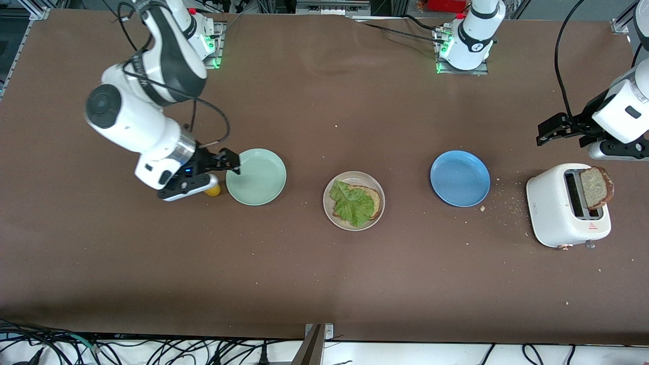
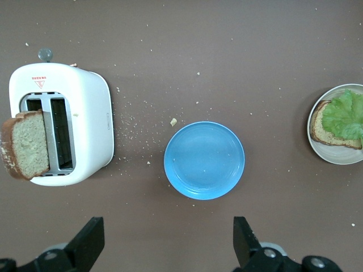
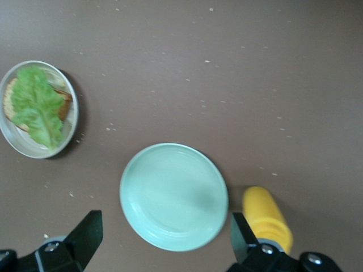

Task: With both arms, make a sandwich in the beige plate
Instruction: 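Return the right gripper up while the left gripper grasps the toaster bread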

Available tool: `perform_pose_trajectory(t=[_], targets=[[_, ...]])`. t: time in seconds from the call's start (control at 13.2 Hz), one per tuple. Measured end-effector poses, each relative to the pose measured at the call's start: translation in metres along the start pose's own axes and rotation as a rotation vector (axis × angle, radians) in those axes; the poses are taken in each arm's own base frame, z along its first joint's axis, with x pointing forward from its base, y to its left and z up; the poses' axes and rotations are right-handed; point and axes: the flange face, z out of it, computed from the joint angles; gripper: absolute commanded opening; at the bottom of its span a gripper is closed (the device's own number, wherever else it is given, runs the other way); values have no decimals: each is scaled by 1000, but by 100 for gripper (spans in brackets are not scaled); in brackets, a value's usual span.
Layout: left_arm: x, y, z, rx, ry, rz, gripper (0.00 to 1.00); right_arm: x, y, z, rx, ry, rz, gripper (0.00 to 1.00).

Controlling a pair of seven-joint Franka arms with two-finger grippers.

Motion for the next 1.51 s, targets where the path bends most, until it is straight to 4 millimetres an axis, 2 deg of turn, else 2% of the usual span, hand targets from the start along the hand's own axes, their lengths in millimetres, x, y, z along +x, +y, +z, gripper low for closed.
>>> perform_pose_trajectory(t=[0.23,0.53,0.68,0.91,1.21,1.36,1.51], targets=[[0,0,0,0,0,-1,100,-3,62,-22,-22,11,-49,100],[0,-4,0,0,0,-8,100,-23,100,-47,-91,-71,11,100],[0,-7,0,0,0,-12,100,-35,105,-62,-174,-144,78,100],[0,-9,1,1,-1,-16,100,-50,101,-86,-200,-202,133,100],[3,-21,6,44,-12,-25,100,-72,116,-122,-211,-267,201,99],[8,-39,19,71,-35,-46,100,-83,120,-141,-208,-284,220,99],[17,-70,36,66,-59,-92,100,-89,119,-153,-208,-278,225,99]])
